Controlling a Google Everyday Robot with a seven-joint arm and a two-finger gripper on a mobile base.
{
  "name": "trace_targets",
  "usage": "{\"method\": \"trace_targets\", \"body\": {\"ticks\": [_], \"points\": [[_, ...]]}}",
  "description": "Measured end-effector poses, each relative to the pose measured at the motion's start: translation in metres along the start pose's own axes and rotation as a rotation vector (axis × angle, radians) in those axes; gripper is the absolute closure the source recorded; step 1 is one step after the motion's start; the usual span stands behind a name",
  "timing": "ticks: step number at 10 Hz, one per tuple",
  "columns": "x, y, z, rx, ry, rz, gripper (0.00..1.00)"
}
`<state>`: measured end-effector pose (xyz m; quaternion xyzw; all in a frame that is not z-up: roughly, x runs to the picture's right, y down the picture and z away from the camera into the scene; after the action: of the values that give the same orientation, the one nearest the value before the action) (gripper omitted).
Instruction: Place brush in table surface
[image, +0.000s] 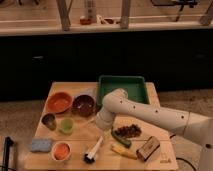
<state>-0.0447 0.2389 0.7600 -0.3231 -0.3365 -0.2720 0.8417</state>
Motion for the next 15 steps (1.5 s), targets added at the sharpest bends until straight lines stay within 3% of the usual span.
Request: {"method": "trace_targets", "body": {"ticks": [15], "points": [[0.0022, 0.0017, -0.0043, -0.002, -0.011, -0.002, 0.2]]}}
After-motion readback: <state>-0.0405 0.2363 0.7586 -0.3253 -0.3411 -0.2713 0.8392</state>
